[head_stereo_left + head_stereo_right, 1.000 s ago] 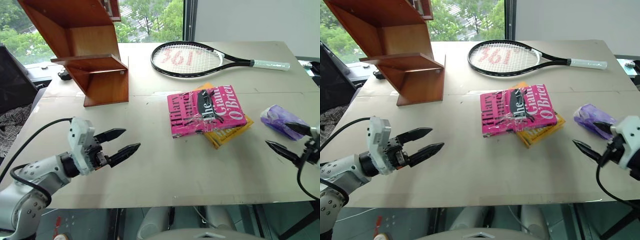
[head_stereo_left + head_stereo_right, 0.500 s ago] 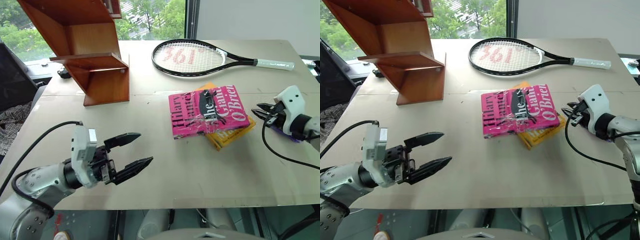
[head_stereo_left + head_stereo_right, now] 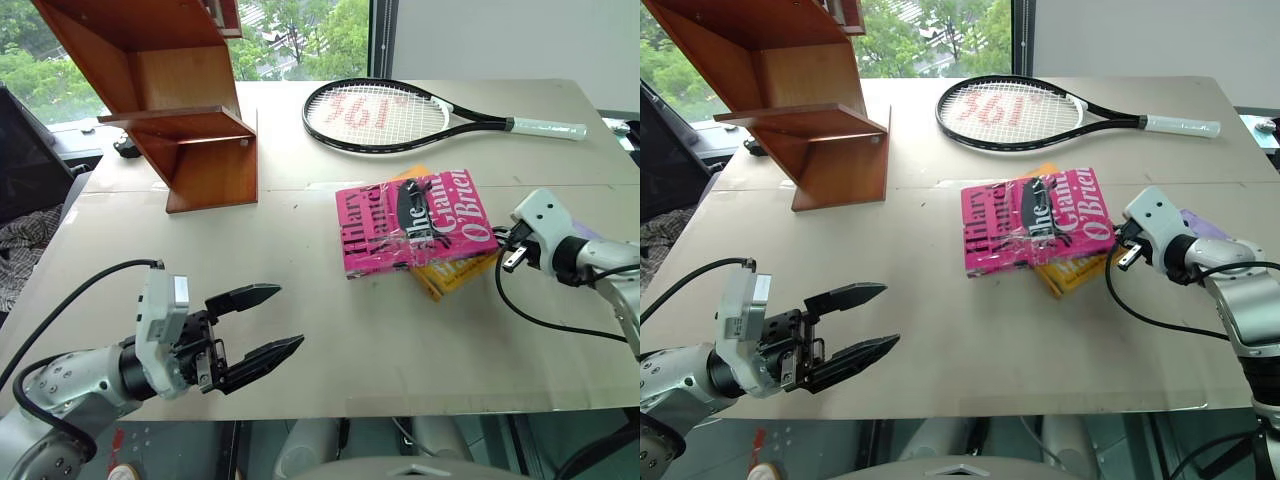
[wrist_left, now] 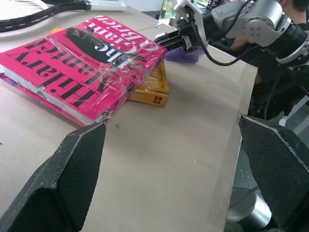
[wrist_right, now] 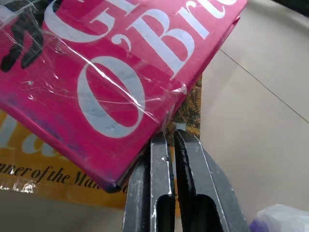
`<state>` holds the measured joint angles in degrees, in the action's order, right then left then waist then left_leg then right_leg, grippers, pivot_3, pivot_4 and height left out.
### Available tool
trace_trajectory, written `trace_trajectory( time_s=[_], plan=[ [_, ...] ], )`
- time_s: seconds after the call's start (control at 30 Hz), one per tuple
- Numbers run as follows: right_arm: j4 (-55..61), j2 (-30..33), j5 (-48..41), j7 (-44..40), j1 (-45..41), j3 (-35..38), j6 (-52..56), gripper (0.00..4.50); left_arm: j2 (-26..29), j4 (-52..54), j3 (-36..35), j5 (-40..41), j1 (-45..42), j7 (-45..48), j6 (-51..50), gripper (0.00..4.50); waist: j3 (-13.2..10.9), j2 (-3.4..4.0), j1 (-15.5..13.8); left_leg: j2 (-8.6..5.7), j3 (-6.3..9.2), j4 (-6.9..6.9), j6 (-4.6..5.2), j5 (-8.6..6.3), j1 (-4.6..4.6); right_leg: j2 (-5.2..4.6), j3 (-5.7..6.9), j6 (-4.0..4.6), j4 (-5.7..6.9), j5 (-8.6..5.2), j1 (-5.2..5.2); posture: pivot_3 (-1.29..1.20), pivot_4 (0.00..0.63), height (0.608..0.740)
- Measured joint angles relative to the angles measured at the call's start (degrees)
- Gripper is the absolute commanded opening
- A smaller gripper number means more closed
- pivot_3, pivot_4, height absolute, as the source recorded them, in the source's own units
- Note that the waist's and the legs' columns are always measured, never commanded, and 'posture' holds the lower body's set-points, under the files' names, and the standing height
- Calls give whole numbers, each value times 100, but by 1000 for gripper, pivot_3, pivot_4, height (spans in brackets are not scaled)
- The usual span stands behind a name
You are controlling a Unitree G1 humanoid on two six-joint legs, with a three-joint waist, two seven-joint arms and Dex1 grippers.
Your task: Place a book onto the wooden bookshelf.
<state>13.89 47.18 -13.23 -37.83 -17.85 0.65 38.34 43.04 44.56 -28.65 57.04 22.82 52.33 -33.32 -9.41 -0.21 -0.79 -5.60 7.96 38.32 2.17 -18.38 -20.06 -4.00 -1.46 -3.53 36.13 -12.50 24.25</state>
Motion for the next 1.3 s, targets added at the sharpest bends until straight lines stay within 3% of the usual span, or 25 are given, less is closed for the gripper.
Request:
trace_trajectory(
  time_s=[0.27, 0.43, 0.6, 0.9, 1.3],
  plan=[
    [-1239, 91, 476, -61, -842, -92, -477, 45, -3, 2, 48, 11, -16, -18, 15, 4500, 0, 0, 21, 0, -6, -2, 0, 0, 2, 2, 10, 1, -1, 0, 2, 0, 150, 740],
    [-2635, -20, 890, -676, -1420, -816, -1060, 45, -16, 25, 37, 51, 69, -16, 53, 4500, 0, 0, 40, 1, -5, -3, 0, 0, 2, 2, 8, 1, -3, 0, 2, 0, 150, 740],
    [-3171, -143, 925, -1509, -1685, -1107, -1469, 45, -34, 161, -18, 57, 319, -15, 128, 4500, 0, 1, 67, 2, -6, -2, 0, 0, 1, 2, 4, 1, -3, 1, 2, 0, 150, 740],
    [-2813, -259, 814, -2109, -1554, -1120, -1524, 45, -115, 220, -142, 63, 676, -15, 246, 4500, -1, 2, 129, 3, -4, -3, 0, 0, 1, 2, -2, 1, -3, 1, 2, 0, 150, 740],
    [-1144, -562, 433, -1817, -711, -1064, -709, 45, -271, 99, -211, 13, 874, -51, 384, 4500, -1, 2, 120, 2, -2, -2, 0, -1, 1, 2, -1, 1, -3, 1, 2, 0, 150, 740]
  ],
)
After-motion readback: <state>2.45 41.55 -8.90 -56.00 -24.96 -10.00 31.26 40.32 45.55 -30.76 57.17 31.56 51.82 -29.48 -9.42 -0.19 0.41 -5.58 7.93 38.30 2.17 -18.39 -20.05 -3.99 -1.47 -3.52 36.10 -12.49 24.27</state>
